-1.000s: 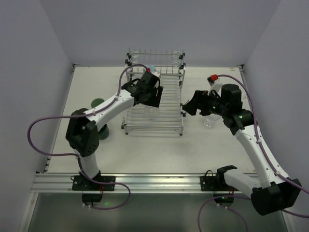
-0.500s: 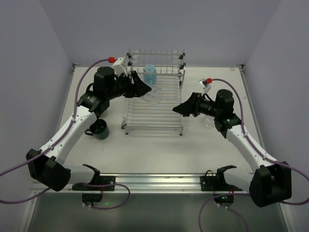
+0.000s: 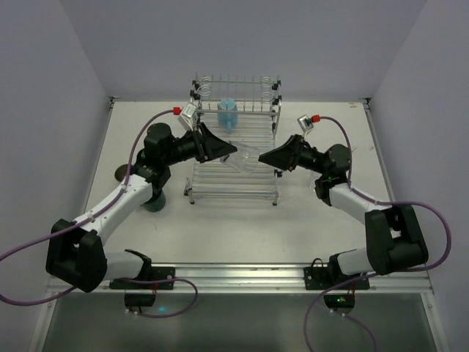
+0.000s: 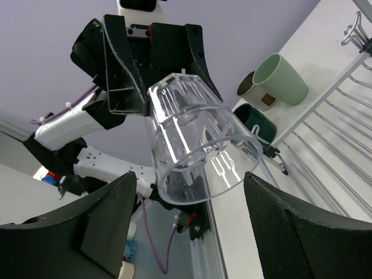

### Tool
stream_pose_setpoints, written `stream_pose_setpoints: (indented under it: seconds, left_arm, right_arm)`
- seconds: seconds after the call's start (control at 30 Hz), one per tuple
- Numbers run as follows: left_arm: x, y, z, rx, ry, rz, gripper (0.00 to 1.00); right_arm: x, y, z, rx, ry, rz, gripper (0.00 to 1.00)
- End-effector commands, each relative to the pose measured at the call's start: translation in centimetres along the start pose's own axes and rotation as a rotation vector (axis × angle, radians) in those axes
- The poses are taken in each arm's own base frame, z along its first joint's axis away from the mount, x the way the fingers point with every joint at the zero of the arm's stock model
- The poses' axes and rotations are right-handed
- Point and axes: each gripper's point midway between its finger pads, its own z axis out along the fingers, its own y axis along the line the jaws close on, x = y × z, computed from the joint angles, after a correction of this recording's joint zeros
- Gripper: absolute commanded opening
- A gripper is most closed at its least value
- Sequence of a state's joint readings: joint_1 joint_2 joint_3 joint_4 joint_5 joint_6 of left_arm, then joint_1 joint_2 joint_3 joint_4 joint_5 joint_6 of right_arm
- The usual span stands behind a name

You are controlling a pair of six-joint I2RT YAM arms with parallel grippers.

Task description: Unload the cups from the dish rack

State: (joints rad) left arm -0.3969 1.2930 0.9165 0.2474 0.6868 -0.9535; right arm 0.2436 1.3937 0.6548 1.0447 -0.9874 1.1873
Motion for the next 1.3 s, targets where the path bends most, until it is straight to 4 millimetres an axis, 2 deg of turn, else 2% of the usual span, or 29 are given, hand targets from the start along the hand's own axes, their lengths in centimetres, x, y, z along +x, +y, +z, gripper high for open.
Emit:
stream_pose_setpoints:
  seconds: [0.0, 0.13, 0.27, 0.3, 0.5, 0.63, 0.73, 0.83, 0.87, 0.9, 0.93, 0.97, 1.0, 1.03, 1.07, 1.1, 1.13, 1.17, 1.2, 1.23, 1.27]
  left_arm:
    - [-1.4, -4.1, -0.8, 0.141, -0.033, 0.065, 0.0]
    - [-1.2, -3.9, -0.6, 0.144, -0.025, 0.056, 0.0]
    - [-1.0, -3.3, -0.4, 0.139, -0.021, 0.043, 0.0]
    - [-1.1, -3.4, -0.4, 0.145, -0.023, 0.046, 0.0]
    - [-0.8, -3.1, -0.3, 0.155, -0.022, 0.028, 0.0]
    - [-0.5, -2.7, -0.3, 0.146, -0.018, 0.021, 0.0]
    - [-0.3, -2.5, -0.3, 0.144, -0.016, 0.018, 0.0]
    - [0.0, -2.3, -0.3, 0.142, -0.008, 0.013, 0.0]
    - [0.1, -2.3, -0.4, 0.142, -0.006, 0.012, 0.0]
    - [0.2, -2.2, -0.4, 0.142, -0.004, 0.011, 0.0]
    - [0.4, -2.1, -0.5, 0.141, 0.003, 0.004, 0.06]
    - [0.6, -2.1, -0.5, 0.144, 0.005, 0.0, 0.16]
    - [0.7, -2.2, -0.7, 0.154, 0.0, 0.006, 0.43]
    - [0.6, -2.6, -0.9, 0.161, -0.009, 0.012, 0.59]
    - [0.6, -2.7, -1.0, 0.164, -0.013, 0.019, 0.68]
    - [0.6, -2.8, -1.1, 0.162, -0.012, 0.023, 0.78]
    - [0.2, -3.3, -1.3, 0.162, -0.027, 0.065, 0.8]
    - [-0.1, -3.4, -1.5, 0.146, -0.036, 0.09, 0.82]
    - [-1.0, -2.7, -1.4, 0.065, -0.061, 0.086, 0.84]
    - [-1.9, -2.7, -1.8, 0.02, -0.094, 0.173, 0.86]
    - [-1.5, -1.1, -2.2, -0.076, -0.076, 0.153, 0.88]
  right_arm:
    - [-0.4, 2.7, -0.1, -0.107, -0.005, -0.084, 0.76]
    - [0.1, 3.2, -0.1, -0.148, 0.015, -0.07, 0.75]
    - [0.4, 4.8, 0.1, -0.225, 0.026, -0.086, 0.75]
    - [0.5, 4.7, 0.2, -0.227, 0.036, -0.06, 0.75]
    - [0.9, 6.2, 2.3, -0.301, 0.071, -0.052, 0.72]
    - [1.3, 7.0, 3.4, -0.327, 0.073, -0.052, 0.65]
    - [1.4, 7.4, 3.7, -0.33, 0.059, -0.062, 0.53]
    - [1.2, 7.0, 3.6, -0.295, 0.033, -0.088, 0.21]
    - [1.2, 6.9, 3.6, -0.267, 0.032, -0.108, 0.0]
    - [1.3, 6.8, 3.5, -0.25, 0.03, -0.115, 0.0]
    - [1.1, 6.7, 3.6, -0.231, 0.023, -0.125, 0.0]
    - [1.2, 6.8, 3.4, -0.202, 0.027, -0.115, 0.0]
    - [1.1, 6.6, 3.4, -0.187, 0.022, -0.153, 0.0]
    - [1.1, 6.5, 3.4, -0.168, 0.022, -0.161, 0.0]
    - [1.1, 5.7, 3.4, -0.115, 0.025, -0.131, 0.0]
    - [0.6, 6.5, 3.2, -0.108, 0.01, -0.197, 0.0]
    - [1.0, 5.0, 3.1, -0.022, 0.037, -0.14, 0.0]
    - [0.4, 4.2, 3.1, 0.037, 0.013, -0.193, 0.0]
    - [-0.7, 5.3, 3.0, 0.058, -0.009, -0.231, 0.0]
    - [-0.1, 3.8, 2.5, 0.154, 0.019, -0.179, 0.0]
    - [-1.0, 3.1, 2.2, 0.222, -0.012, -0.228, 0.0]
